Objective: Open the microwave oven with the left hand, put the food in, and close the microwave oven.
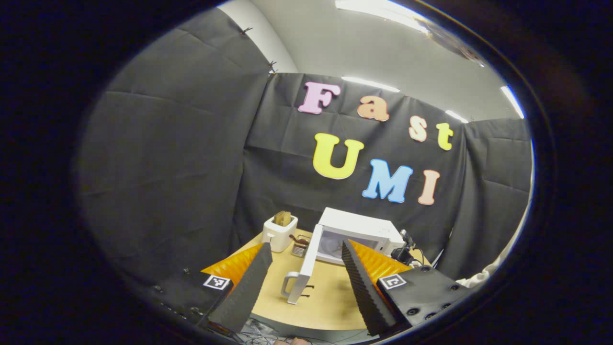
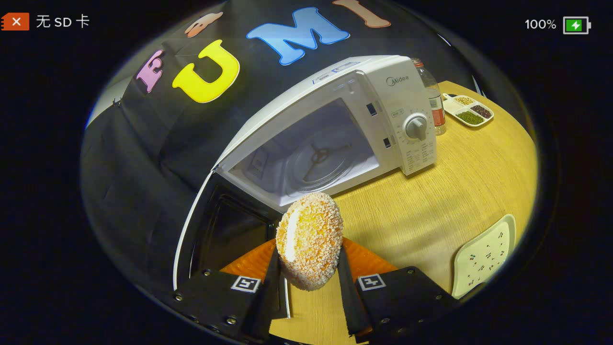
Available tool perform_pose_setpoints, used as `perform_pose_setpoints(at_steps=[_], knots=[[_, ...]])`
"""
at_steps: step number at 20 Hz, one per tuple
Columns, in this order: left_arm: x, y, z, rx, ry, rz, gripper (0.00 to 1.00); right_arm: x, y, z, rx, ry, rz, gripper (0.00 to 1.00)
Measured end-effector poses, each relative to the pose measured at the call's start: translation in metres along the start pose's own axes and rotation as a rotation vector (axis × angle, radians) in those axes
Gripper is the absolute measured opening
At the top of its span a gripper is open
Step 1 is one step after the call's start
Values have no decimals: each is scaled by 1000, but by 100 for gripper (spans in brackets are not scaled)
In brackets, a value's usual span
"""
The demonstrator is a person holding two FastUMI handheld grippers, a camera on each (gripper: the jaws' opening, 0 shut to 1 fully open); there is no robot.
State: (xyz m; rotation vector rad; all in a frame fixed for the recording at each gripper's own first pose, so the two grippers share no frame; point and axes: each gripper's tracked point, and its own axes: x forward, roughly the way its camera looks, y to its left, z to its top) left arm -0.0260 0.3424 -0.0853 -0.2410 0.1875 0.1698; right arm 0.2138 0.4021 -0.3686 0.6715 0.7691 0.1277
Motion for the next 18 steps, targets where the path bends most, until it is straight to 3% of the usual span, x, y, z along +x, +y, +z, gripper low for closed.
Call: perform_pose_setpoints(at_steps=[11,14,15,18], knots=[[30,0,-26,6,130,127,94,116,-3,32,94,-96,-26,59],[37,0,-29,28,157,154,97,144,-3,39,115,-121,-42,59],[37,0,-28,34,160,165,94,152,-5,44,113,-137,-54,59],[35,3,-30,51,182,198,100,172,-8,55,127,-164,-60,59]])
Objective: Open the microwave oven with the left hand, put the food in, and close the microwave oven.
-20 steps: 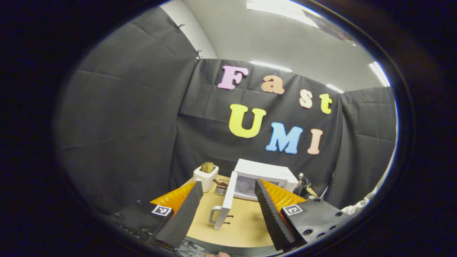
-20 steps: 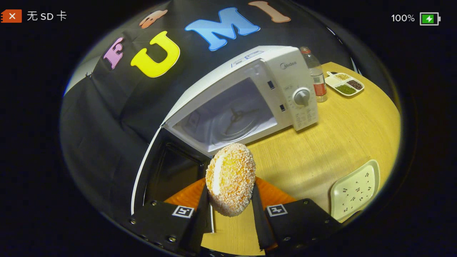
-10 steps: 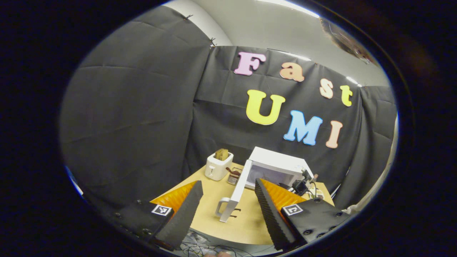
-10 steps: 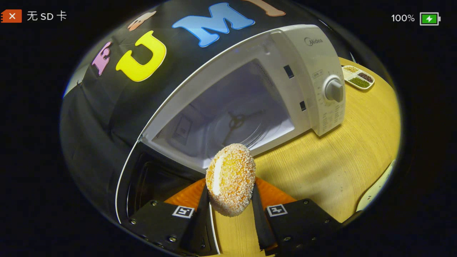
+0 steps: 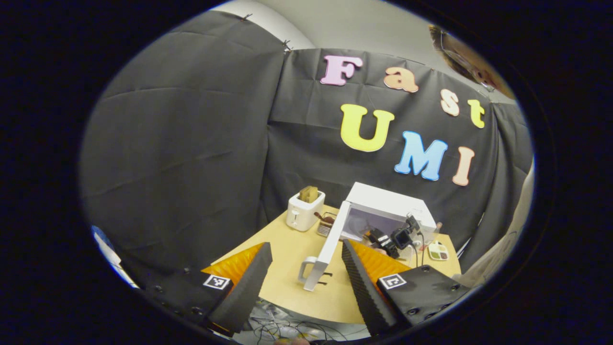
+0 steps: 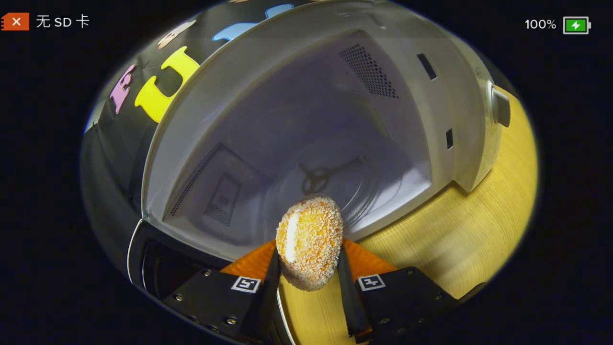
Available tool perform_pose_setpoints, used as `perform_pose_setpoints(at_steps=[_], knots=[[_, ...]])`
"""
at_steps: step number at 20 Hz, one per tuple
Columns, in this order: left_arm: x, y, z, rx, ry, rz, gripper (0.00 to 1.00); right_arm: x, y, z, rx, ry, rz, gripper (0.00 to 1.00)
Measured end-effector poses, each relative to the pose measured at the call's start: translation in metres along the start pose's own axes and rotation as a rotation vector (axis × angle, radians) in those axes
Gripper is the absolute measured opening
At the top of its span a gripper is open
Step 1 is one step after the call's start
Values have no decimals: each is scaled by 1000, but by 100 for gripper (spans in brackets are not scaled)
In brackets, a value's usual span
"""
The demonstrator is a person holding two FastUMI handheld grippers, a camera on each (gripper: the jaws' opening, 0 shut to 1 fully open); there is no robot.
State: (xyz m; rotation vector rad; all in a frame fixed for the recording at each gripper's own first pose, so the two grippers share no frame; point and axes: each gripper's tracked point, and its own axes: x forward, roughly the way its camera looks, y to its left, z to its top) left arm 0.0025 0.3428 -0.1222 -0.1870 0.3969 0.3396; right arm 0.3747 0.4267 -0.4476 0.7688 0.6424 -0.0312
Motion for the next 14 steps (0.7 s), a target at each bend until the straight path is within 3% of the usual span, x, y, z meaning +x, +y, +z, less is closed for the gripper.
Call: perform_pose_setpoints(at_steps=[5,8,14], knots=[[-4,6,-7,6,27,41,94,16,2,9,-6,-85,-24,63],[-6,1,-6,22,30,47,97,2,28,18,34,-98,36,64],[-3,-5,-9,35,36,45,94,32,10,40,73,-200,-46,63]])
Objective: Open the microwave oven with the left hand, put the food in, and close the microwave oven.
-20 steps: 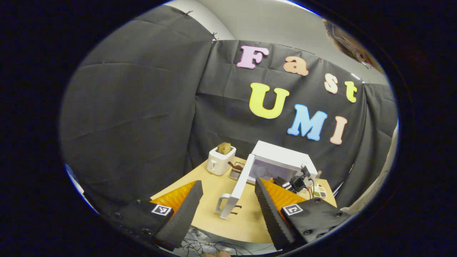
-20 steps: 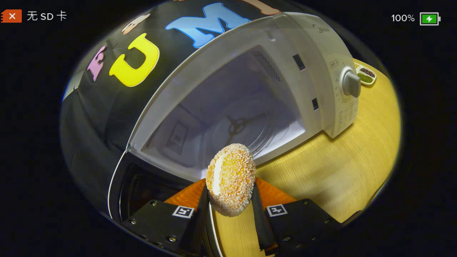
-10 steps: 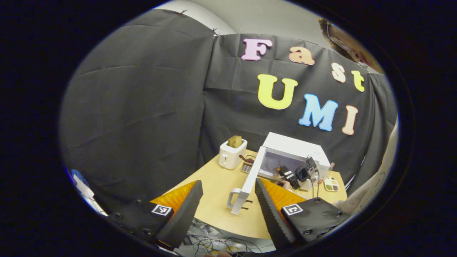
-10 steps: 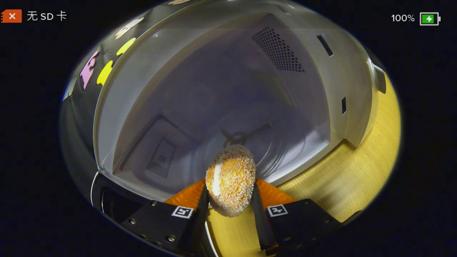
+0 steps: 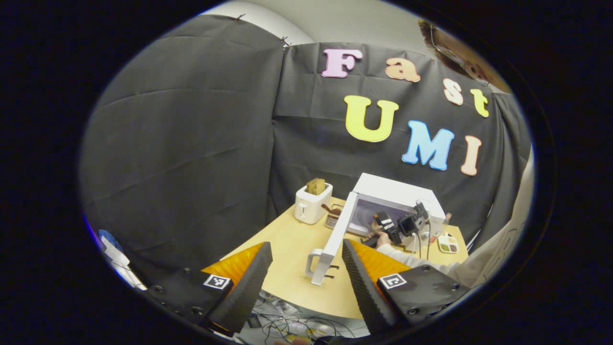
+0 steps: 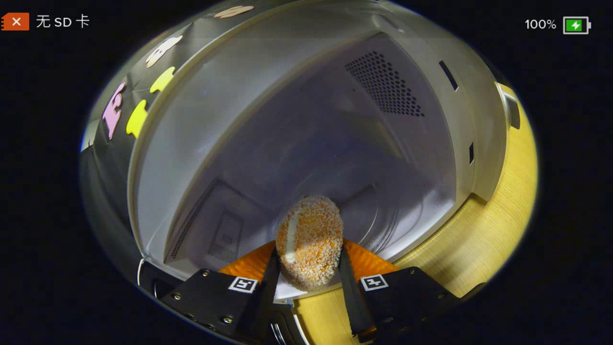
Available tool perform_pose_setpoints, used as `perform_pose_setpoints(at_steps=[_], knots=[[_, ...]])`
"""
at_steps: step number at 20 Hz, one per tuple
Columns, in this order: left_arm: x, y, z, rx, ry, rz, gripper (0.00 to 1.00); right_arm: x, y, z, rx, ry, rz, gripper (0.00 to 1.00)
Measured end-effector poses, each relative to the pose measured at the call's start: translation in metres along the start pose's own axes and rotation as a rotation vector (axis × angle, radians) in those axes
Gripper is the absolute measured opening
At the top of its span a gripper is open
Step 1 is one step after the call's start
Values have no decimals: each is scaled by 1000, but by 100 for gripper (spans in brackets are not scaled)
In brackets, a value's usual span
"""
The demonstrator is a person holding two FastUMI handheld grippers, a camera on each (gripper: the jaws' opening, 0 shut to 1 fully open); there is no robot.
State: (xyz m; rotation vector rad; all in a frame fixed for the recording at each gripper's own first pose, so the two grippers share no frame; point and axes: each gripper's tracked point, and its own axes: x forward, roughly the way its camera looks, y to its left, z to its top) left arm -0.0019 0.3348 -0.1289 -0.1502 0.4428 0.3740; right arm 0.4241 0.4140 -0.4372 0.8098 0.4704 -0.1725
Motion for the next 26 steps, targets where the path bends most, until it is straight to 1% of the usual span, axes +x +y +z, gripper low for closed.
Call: perform_pose_setpoints(at_steps=[2,3,4,5,6,8,9,10,11,14,15,16,18,21,24,25,26], knots=[[-1,2,-3,-3,5,4,94,10,-4,-4,-6,-7,-28,64],[-3,3,0,-2,2,7,94,12,0,-4,-9,-13,-23,69],[-2,4,0,-1,2,11,94,9,-2,-8,-11,-17,-13,69],[-4,6,-1,-5,3,12,97,11,-2,-7,-12,-24,-10,70],[-5,7,-2,-10,4,12,94,10,-2,-7,-8,-24,-11,72],[-6,8,-2,-22,4,13,94,9,-1,-10,-3,-1,3,73],[-4,8,-5,-28,3,13,94,9,0,-9,-15,-3,12,77],[-6,9,-3,-35,3,12,94,8,-3,-6,-24,-8,4,84],[-6,10,-4,-40,2,14,94,9,-3,-4,-25,-12,-2,88],[-9,14,1,-45,-20,23,94,2,1,0,-22,-10,2,91],[-11,15,1,-45,-23,25,94,1,2,1,-38,-8,5,97],[-11,16,2,-49,-29,25,94,-4,5,1,-56,-3,19,97],[-12,16,7,-58,-52,21,94,-18,9,1,-90,16,47,98],[-11,18,14,-63,-96,-5,94,-49,17,0,-145,60,98,98],[-3,26,21,-42,-152,-52,94,-91,28,13,-223,62,157,98],[2,28,20,-42,-167,-69,94,-107,30,15,-243,78,178,97],[7,31,19,-45,-174,-85,97,-127,33,15,-261,102,201,98]])
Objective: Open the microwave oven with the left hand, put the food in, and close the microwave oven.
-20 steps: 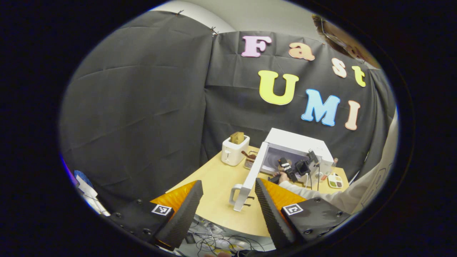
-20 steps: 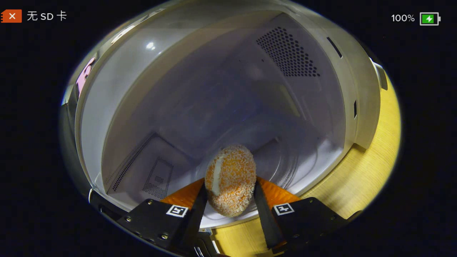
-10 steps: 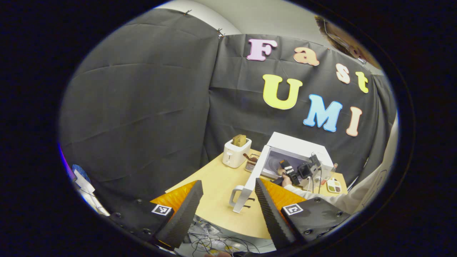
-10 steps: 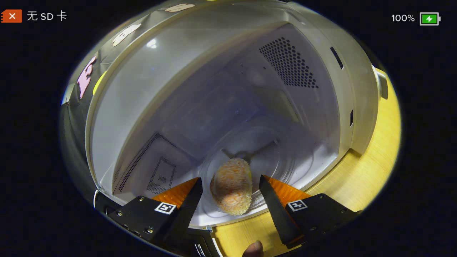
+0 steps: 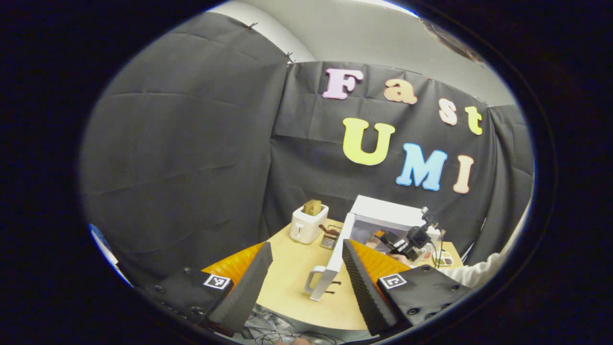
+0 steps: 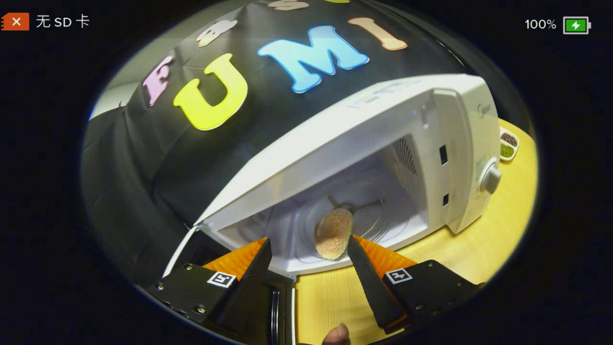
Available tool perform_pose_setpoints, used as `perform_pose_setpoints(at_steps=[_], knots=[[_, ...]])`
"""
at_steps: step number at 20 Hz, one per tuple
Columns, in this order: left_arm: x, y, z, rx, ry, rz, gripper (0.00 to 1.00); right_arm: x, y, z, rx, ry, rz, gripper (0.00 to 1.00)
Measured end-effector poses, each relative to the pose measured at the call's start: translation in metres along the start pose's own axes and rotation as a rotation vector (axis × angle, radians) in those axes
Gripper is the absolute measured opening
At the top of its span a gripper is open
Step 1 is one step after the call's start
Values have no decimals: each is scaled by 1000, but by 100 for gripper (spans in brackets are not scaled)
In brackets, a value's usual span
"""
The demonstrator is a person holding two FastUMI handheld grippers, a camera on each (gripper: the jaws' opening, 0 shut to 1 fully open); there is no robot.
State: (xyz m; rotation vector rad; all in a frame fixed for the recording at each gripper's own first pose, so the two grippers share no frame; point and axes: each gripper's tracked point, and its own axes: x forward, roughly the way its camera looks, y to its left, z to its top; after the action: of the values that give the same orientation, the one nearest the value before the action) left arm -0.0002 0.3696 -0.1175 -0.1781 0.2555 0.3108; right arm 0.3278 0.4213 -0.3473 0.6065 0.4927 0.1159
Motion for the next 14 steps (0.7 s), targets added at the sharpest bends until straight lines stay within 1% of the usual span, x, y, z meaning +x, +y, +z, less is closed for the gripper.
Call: perform_pose_setpoints(at_steps=[1,4,6,9,10,11,12,14], knots=[[7,4,-5,-5,-7,-16,94,-19,2,-1,-27,22,12,98],[26,19,-13,12,-28,-77,94,-80,6,0,-141,40,31,98],[43,32,-29,5,-13,-119,94,-124,9,-9,-218,69,42,98],[74,50,-66,-37,46,-175,94,-195,18,-12,-288,78,58,98],[86,55,-79,-45,60,-194,99,-213,18,-9,-303,67,53,98],[98,59,-92,-48,71,-214,97,-230,21,-7,-306,56,55,98],[111,63,-104,-39,84,-227,94,-246,25,-8,-315,54,61,97],[138,68,-135,22,120,-240,94,-278,29,-3,-360,48,69,98]])
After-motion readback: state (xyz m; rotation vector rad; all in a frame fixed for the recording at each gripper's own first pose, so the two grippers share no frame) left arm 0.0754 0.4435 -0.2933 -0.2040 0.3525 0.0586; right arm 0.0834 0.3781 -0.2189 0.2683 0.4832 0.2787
